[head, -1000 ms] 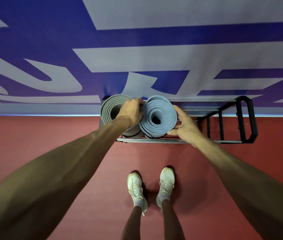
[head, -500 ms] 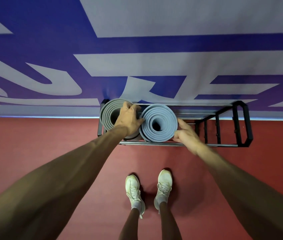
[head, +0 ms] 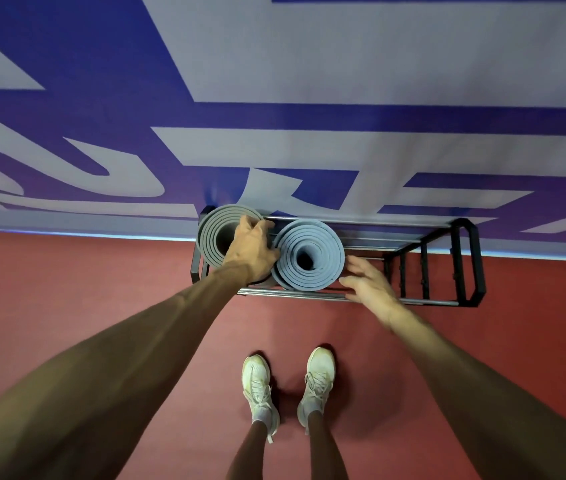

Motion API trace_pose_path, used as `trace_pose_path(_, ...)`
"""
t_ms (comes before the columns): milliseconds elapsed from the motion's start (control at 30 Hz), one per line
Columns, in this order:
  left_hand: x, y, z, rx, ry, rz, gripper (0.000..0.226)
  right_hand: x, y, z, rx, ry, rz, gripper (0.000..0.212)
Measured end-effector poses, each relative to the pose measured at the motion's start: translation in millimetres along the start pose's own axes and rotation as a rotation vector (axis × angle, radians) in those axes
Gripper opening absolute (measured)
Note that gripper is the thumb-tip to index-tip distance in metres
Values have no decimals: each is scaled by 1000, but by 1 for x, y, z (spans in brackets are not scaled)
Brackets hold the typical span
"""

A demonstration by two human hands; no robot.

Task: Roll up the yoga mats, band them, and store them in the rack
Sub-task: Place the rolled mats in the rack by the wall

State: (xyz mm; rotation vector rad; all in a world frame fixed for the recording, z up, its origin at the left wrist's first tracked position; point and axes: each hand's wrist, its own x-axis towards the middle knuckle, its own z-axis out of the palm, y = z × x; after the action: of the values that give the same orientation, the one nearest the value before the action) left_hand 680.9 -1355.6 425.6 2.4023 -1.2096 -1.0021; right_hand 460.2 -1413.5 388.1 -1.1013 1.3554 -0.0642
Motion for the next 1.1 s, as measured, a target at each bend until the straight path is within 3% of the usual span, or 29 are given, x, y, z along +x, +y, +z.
trace_pose_path(367, -50, 53, -46, -148, -27, -9, 36, -46, -56, -34, -274, 13, -25, 45)
trace_pose_path(600, -105, 71, -81, -471, 10, -87, 29, -87, -105, -19, -550, -88, -199, 36)
trace_pose_path(867, -217, -6, -114, -336, 92, -251, 27, -132, -137, 78, -841, -330, -408, 32)
trace_pose_path(1100, -387, -114, -89, -383, 219, -543, 31, -215, -96, 202, -1136, -637, -582, 22)
